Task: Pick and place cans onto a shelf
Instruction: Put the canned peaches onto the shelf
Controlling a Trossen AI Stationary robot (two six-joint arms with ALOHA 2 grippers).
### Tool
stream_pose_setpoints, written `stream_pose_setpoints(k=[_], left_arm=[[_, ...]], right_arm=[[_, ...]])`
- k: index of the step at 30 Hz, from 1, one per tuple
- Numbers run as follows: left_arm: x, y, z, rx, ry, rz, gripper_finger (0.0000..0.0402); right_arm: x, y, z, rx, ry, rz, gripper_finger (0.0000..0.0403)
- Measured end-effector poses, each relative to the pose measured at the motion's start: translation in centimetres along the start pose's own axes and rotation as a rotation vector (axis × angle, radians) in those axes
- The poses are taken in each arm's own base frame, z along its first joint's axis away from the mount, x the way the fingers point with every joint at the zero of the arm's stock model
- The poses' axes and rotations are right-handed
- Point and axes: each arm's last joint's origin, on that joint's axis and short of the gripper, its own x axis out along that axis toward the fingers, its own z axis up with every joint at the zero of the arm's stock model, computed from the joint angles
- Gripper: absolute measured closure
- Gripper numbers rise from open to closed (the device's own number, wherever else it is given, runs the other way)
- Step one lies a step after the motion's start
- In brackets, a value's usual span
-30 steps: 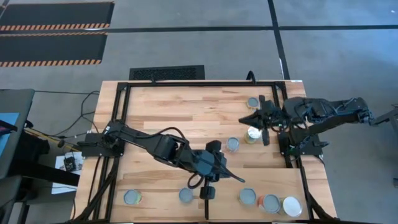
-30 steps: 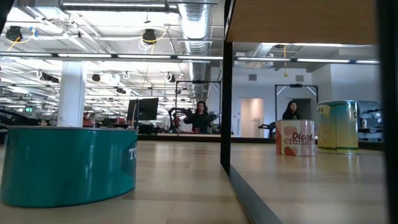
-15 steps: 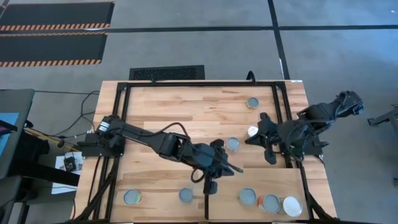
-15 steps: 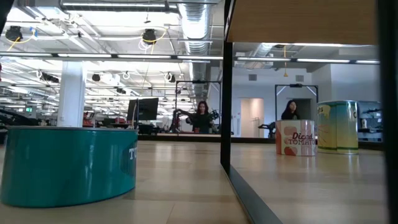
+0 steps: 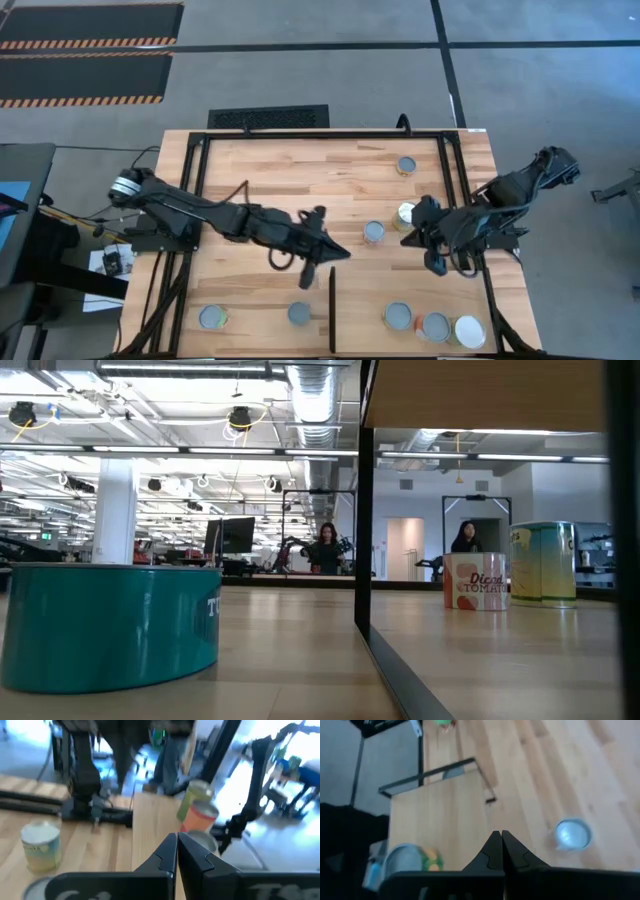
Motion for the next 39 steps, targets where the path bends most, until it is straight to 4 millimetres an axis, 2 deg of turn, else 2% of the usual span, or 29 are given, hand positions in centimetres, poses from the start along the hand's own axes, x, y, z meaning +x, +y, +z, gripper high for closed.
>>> stream_pose_setpoints(k=[5,11,14,23,33,39], left_arm=[[-2.2,2.3,-1.3,-0.020,-0.020,0.033,0.0401],[-4.9,3.7,-2.2,-0.015,-0.065,-0.011,0.0401],[-6.3,4.3,-3.1,-0.012,-0.094,-0.007,0.0401],[-9.7,5.9,-6.2,-0.053,-0.153,-0.005,0.0401],[-10.2,6.1,-6.9,-0.059,-0.123,-0.021,0.0402],[-10.2,6.1,-7.3,-0.071,-0.063,-0.055,0.0402]], right_arm=[[0.9,1.2,0.4,0.015,0.080,-0.011,0.0401],[1.1,3.3,1.1,0.002,0.099,0.013,0.0399],[1.4,4.0,0.9,0.031,0.113,0.015,0.0399],[4.1,5.6,-0.2,0.134,0.248,0.014,0.0398],[5.0,6.3,-0.7,0.195,0.244,-0.037,0.0398],[7.1,6.9,-1.1,0.217,0.318,-0.043,0.0398]])
